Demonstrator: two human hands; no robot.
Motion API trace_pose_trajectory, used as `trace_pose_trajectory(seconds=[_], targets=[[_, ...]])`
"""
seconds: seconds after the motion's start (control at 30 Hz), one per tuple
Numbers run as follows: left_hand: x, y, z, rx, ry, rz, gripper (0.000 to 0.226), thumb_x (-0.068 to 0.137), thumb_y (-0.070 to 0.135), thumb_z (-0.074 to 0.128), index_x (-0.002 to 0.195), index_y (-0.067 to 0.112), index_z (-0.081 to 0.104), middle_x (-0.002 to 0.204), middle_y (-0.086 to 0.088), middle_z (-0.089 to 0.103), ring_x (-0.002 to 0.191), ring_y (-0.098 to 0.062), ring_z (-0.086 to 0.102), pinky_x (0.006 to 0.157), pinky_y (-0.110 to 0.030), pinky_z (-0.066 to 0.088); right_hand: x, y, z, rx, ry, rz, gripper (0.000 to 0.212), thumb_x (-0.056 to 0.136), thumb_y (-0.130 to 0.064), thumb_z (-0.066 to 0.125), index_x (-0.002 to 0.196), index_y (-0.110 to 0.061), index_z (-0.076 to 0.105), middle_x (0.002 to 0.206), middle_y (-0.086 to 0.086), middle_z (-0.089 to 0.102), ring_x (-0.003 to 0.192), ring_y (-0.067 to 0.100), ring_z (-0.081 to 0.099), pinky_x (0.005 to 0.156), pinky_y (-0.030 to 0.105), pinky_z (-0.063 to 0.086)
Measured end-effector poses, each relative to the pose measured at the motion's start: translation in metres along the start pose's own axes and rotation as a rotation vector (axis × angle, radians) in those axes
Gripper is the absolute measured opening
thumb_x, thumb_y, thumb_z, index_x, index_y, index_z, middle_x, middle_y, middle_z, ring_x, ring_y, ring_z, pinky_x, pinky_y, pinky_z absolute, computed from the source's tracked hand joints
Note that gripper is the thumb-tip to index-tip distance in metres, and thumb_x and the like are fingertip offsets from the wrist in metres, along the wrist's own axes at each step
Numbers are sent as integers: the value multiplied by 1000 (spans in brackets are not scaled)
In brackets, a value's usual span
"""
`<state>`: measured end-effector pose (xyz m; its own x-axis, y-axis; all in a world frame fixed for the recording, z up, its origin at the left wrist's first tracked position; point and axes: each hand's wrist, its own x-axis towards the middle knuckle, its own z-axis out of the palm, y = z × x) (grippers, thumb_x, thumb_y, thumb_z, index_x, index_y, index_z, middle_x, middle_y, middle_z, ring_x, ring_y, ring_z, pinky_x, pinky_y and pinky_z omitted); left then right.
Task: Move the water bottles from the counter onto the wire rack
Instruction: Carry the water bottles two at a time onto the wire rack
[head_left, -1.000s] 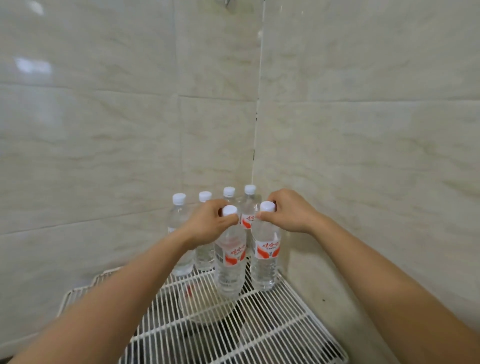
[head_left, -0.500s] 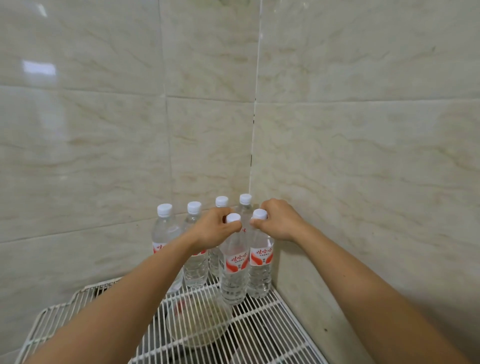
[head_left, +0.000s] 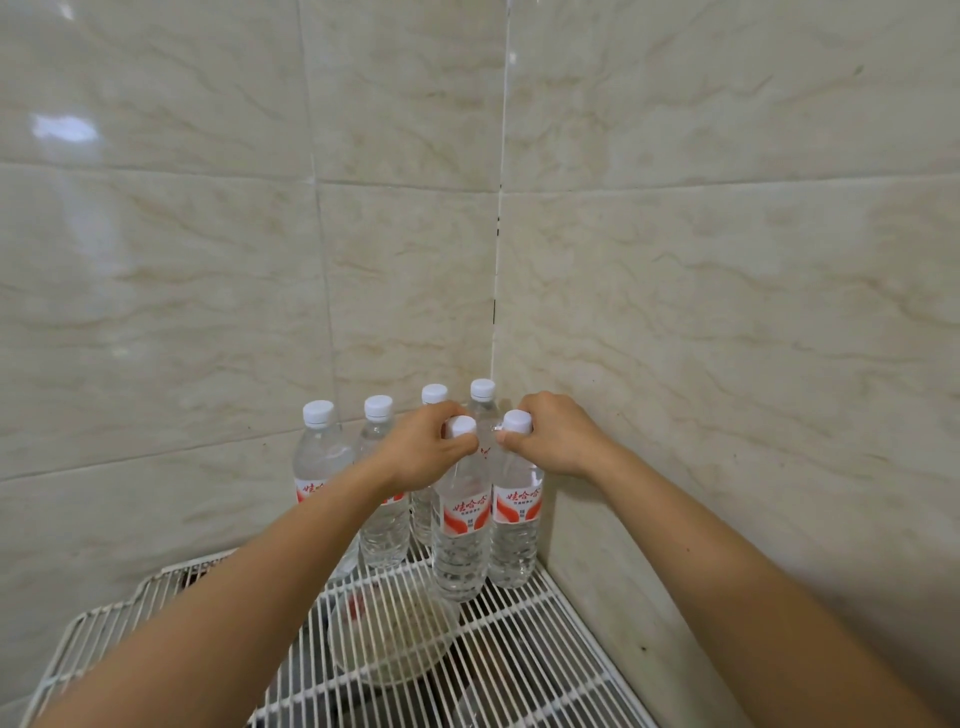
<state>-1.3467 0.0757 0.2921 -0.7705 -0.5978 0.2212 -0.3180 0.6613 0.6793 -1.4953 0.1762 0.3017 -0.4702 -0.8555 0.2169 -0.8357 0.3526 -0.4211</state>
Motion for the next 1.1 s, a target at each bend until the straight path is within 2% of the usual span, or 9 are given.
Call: trace_pose_trajectory(seconds=[0.23, 0.33, 0.4, 0.47, 0.53, 0.7, 0.87, 1.0, 1.1], targets=[[-12, 1, 9, 25, 125, 30, 12, 89, 25, 57, 97, 16, 59, 67, 8, 49, 58, -4, 43, 49, -14, 30, -15, 1, 5, 74, 5, -8, 20, 87, -30, 61, 95, -14, 52, 97, 4, 59, 89, 25, 59, 72, 38, 49], [-16, 0, 10, -5, 153, 31, 23, 89, 26, 58, 111, 18, 58, 67, 6, 51, 58, -5, 45, 47, -13, 31, -20, 1, 8, 128, 43, -9, 16, 85, -26, 61, 94, -20, 49, 100, 2, 56, 93, 24, 57, 73, 37, 47], [-21, -2, 9, -36, 165, 23, 35, 89, 27, 59, 123, 19, 53, 74, 4, 56, 63, -6, 51, 51, -14, 34, -23, -2, 9, 107, 84, -9, 19, 87, -27, 60, 103, -22, 51, 109, 3, 53, 104, 24, 52, 79, 35, 44], [-27, -4, 7, -101, 173, 0, 44, 89, 28, 60, 131, 19, 48, 89, 0, 61, 75, -8, 57, 59, -16, 41, -27, -9, 8, 32, 153, -33, 41, 90, -28, 56, 129, -16, 49, 129, 5, 50, 121, 24, 43, 98, 36, 41], [-35, -7, 5, -141, 178, -3, 48, 89, 29, 60, 134, 19, 46, 107, -3, 61, 91, -13, 59, 71, -21, 49, -32, -21, 7, -1, 237, -82, 48, 91, -28, 54, 136, -14, 44, 138, 3, 46, 128, 21, 38, 105, 35, 36], [-61, -16, -7, -104, 213, -1, 47, 89, 30, 59, 133, 20, 46, 123, 0, 57, 110, -14, 55, 93, -32, 49, -43, -53, 10, 9, 245, -137, 44, 93, -28, 52, 134, -14, 46, 137, 2, 47, 129, 19, 37, 104, 37, 36], [-107, -40, -41, 52, 311, -18, 45, 89, 29, 58, 132, 19, 48, 133, 0, 55, 119, -15, 52, 98, -31, 44, -61, -105, 27, -12, 286, -191, 36, 95, -24, 48, 130, -14, 50, 133, -1, 49, 126, 17, 38, 94, 29, 30], [-168, -79, -81, 214, 376, -140, 42, 90, 29, 55, 130, 18, 50, 134, -3, 55, 121, -19, 51, 99, -31, 39, -79, -160, 72, -22, 181, -285, 37, 93, -25, 50, 127, -11, 51, 129, 6, 52, 125, 23, 41, 101, 37, 35], [-224, -112, -113, 246, 409, -250, 41, 91, 27, 54, 130, 15, 49, 135, -7, 52, 125, -21, 47, 103, -31, 36, -100, -211, 116, -48, 26, -337, 43, 93, -28, 50, 132, -10, 48, 134, 7, 51, 129, 24, 39, 106, 38, 34]])
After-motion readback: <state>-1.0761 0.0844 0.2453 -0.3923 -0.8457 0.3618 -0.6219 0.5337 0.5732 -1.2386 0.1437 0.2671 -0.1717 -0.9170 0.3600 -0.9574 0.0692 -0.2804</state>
